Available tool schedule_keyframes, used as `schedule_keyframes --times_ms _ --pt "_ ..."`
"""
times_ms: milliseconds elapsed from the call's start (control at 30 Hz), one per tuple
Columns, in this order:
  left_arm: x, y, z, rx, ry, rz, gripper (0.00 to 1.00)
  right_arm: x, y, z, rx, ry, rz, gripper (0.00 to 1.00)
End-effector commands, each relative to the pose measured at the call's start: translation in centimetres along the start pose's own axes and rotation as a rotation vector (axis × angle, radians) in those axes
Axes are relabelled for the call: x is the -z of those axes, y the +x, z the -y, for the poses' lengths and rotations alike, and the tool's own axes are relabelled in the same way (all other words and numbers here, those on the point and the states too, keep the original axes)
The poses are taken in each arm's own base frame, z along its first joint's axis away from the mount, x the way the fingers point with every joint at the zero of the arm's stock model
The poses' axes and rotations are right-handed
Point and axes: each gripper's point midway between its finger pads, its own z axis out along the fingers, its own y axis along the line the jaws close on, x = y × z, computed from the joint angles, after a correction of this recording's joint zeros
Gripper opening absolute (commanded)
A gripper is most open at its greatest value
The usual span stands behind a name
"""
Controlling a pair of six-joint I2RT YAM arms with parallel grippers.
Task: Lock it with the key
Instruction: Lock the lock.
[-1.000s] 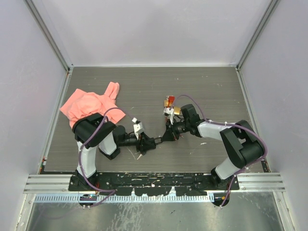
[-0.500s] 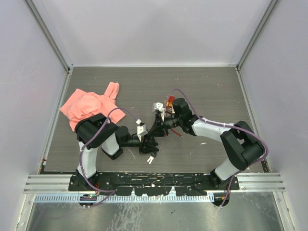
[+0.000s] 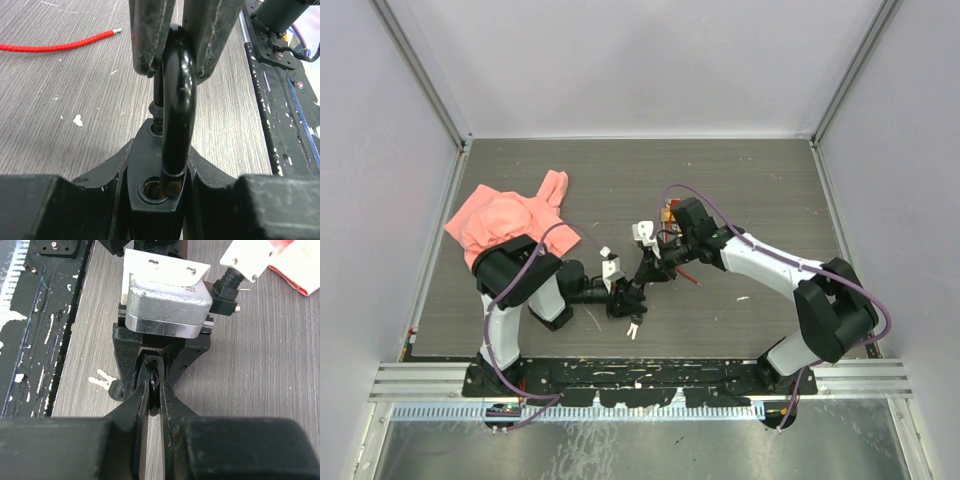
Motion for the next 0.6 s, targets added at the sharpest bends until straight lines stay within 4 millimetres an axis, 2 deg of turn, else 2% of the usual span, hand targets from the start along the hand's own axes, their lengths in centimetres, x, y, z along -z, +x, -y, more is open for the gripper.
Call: schedule_keyframes --times_ms 0,200,333,467,567 --pt "1.0 0.2 -3.3 -0.025 -0.146 -0.003 0.0 -1.2 5.4 -3.6 -0.237 -0.076 -0.19 0.01" --pt "1.8 0.8 -3.8 -0.053 -0.203 -0.02 0.0 -1.7 5.4 -2.9 -0.378 -0.026 -0.191 0.01" --pt "2.4 1.2 -4.0 -0.068 -0.239 -0.032 0.0 -0.8 5.8 -1.9 -0.385 0.062 -0.233 0.01" --pt "2.5 1.0 -4.1 -0.093 -0.246 -0.029 0.0 0.0 5.3 -2.5 -0.34 0.065 -0.223 0.01" --pt "2.2 0.7 -3.9 -0.105 -0.222 -0.025 0.0 -0.3 4.7 -4.0 -0.312 -0.02 -0.204 0.01"
